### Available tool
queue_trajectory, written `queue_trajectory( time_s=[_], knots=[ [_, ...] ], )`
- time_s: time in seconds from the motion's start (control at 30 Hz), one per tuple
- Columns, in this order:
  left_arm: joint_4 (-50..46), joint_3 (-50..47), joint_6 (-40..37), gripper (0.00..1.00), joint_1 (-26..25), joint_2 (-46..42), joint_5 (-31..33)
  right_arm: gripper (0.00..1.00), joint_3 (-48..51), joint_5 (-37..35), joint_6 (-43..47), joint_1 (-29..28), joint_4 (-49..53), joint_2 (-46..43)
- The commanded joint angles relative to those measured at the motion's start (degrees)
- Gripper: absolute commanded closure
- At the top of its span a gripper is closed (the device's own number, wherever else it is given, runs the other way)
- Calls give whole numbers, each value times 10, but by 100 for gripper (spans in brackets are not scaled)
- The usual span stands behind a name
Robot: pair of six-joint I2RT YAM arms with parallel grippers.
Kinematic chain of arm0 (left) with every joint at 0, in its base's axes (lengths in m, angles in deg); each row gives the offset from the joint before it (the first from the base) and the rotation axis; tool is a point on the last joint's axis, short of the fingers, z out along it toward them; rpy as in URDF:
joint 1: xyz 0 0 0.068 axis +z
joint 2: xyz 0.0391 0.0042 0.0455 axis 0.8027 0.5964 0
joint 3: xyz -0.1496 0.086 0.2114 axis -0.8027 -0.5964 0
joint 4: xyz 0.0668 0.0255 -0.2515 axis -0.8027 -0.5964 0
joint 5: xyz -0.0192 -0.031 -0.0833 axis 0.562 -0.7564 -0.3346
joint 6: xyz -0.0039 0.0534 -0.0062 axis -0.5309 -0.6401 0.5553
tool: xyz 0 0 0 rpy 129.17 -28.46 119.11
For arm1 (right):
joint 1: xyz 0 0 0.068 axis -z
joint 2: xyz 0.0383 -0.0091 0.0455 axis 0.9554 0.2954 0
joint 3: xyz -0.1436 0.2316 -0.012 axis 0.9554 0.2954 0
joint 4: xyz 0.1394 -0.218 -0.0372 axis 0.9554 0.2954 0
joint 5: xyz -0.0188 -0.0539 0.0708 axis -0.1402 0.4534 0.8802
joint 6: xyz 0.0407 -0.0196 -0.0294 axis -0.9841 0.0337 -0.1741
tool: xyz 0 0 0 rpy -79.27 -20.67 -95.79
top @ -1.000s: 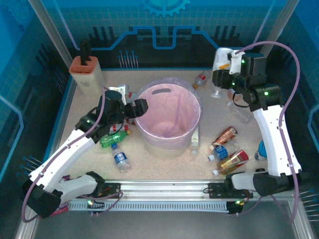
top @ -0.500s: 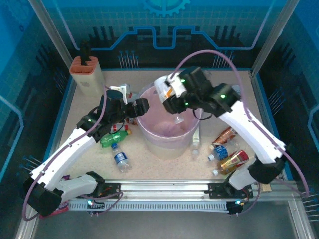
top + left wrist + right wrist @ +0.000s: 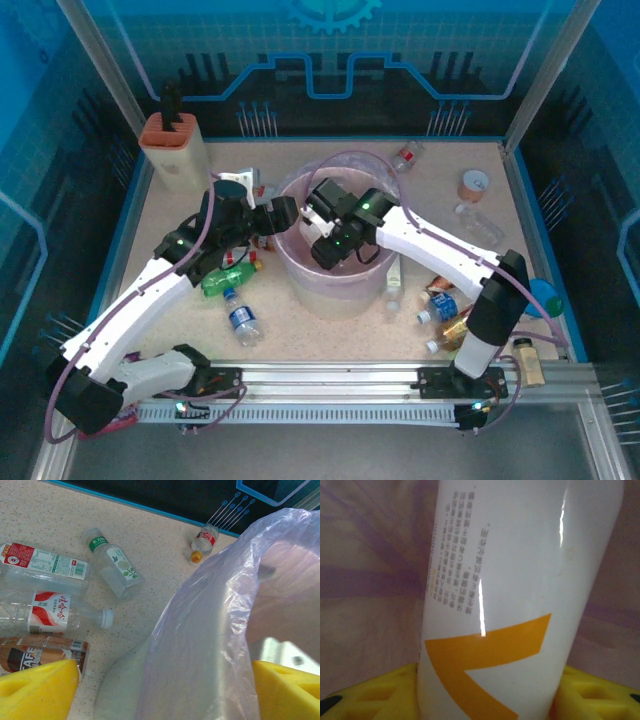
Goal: Put the plastic bottles in the bin
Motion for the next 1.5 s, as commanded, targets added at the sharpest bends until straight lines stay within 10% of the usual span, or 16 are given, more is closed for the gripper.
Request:
queue_trajectory(
  time_s=[0.0,0.37,0.7,1.07,1.47],
  knots=[
    [-16,8,-11,11,-7,5,23,38,19,22,-11,8,-45,15],
    [-16,5,-13,11,-7,8,33,0,-24,14,26,10,-13,-55],
    [-28,12,-24,11,-7,9,48,0,-181,-20,21,53,90,-157],
    [-26,14,-32,11,-7,4,36,0,-34,47,1,524,24,-195],
    [-33,30,-19,10,-7,7,0,0,64,-7,175,634,-149,28]
  ],
)
